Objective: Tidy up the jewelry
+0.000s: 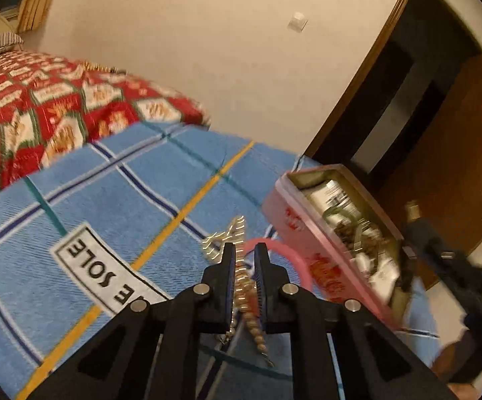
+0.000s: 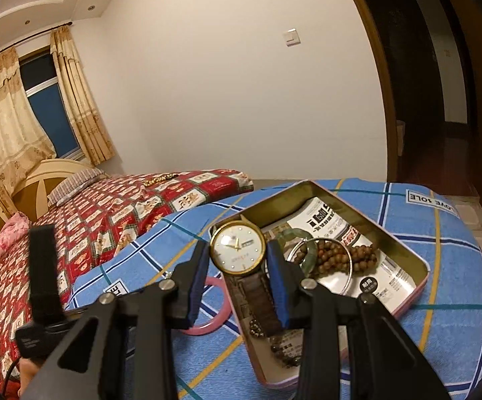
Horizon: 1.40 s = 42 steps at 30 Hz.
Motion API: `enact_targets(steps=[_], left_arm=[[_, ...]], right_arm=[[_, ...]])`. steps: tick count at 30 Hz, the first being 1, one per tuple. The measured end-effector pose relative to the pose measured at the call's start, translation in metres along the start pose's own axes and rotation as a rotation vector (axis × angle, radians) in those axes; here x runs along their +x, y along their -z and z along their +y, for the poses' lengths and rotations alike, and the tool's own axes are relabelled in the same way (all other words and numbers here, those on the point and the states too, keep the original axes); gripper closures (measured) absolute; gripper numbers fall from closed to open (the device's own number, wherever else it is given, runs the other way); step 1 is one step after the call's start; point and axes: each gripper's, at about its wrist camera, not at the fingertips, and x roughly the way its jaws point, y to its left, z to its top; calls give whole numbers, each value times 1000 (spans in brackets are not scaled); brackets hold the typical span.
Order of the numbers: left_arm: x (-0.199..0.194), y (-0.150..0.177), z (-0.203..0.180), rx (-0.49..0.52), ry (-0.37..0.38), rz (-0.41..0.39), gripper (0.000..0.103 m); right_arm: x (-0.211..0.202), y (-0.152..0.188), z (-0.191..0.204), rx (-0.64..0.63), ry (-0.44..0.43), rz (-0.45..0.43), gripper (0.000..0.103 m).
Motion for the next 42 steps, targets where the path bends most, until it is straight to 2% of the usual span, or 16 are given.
enact_targets(steps=[3,9,12,14,15,16,18,20,22,23,24,29,31,33,36,42], left_arm=[[-16,-3,5,-2,9,-59,93],[-21,-6,5,23,-11,-69,93],[-13,-6,1,62,-48,-25,92],[1,-5,4,31,-53,36,73],[8,-4,6,8,-53,72,44],[11,-4,7,-7,-51,86,34],[22,-4,7,-37,-64,108,34],[30,-3,7,-45,-128,116,34],[36,-2,7,-40,-161,113,48],[38,-1,5,-18,-179,121,70],[40,0,5,-13,-176,135,82],[39,1,16,-54,-113,146,89],[31,3,18,-67,-125,132,91],[21,4,16,-52,-137,104,103],[2,4,16,-33,-141,62,103],[4,7,15,-11,-122,92,99]], right_arm=[[-2,0,-4,24,-10,-4,65],[-1,1,-2,17,-4,-1,65],[-1,1,-1,15,-4,2,64],[0,0,-1,15,-4,1,65],[0,0,-1,15,-5,1,65],[0,0,-1,15,-6,2,64],[1,0,-1,14,-6,3,64],[0,0,-2,16,-8,2,64],[1,0,-2,15,-7,3,64],[1,0,-2,16,-7,4,64],[0,0,-2,18,-8,4,64],[-1,-1,-4,33,-10,2,64],[-1,-1,-4,33,-7,2,64],[-2,-1,-5,30,-3,2,64],[-3,-2,-6,34,-2,-4,64],[-2,-2,-6,35,-2,-5,64]])
